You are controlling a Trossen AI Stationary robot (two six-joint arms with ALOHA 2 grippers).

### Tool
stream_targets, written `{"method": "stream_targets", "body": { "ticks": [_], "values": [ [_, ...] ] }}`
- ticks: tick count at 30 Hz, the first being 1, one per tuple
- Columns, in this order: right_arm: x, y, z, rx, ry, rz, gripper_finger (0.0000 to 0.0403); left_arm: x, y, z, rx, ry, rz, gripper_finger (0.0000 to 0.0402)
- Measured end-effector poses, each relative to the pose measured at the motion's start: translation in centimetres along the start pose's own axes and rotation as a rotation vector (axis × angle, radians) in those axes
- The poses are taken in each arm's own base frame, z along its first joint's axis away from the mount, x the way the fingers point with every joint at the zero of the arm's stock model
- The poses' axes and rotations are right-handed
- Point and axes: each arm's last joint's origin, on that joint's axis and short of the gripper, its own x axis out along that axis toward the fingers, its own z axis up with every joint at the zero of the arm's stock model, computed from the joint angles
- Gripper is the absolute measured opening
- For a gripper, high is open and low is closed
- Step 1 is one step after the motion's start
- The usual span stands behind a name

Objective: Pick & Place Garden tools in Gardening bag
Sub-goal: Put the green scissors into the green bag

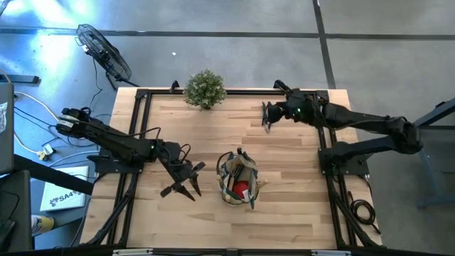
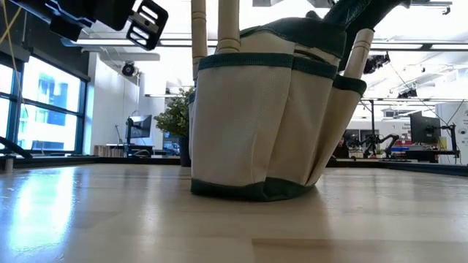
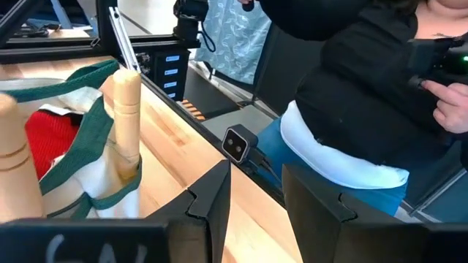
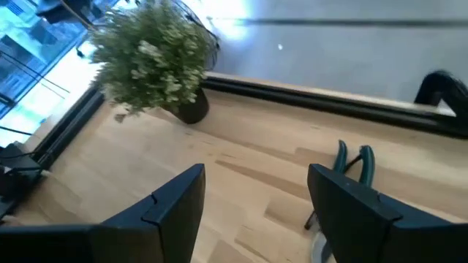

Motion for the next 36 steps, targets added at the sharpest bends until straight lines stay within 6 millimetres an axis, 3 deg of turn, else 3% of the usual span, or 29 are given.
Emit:
{"method": "stream_targets", "body": {
  "ticks": [10, 25, 36],
  "values": [
    [3.8, -2.2, 0.6, 0.057, 0.122, -0.059, 0.0233, 0.0, 0.1, -0.1, -0.006, 0.008, 0.013, 0.0120],
    [11.0, -4.6, -2.4, 0.096, 0.339, -0.250, 0.0233, 0.0, 0.1, -0.3, -0.015, 0.026, 0.017, 0.0120],
    [13.5, -7.5, -2.7, 0.154, 0.355, -0.397, 0.0233, 0.0, 0.2, -0.3, -0.012, 0.027, 0.069, 0.0120]
  ]
}}
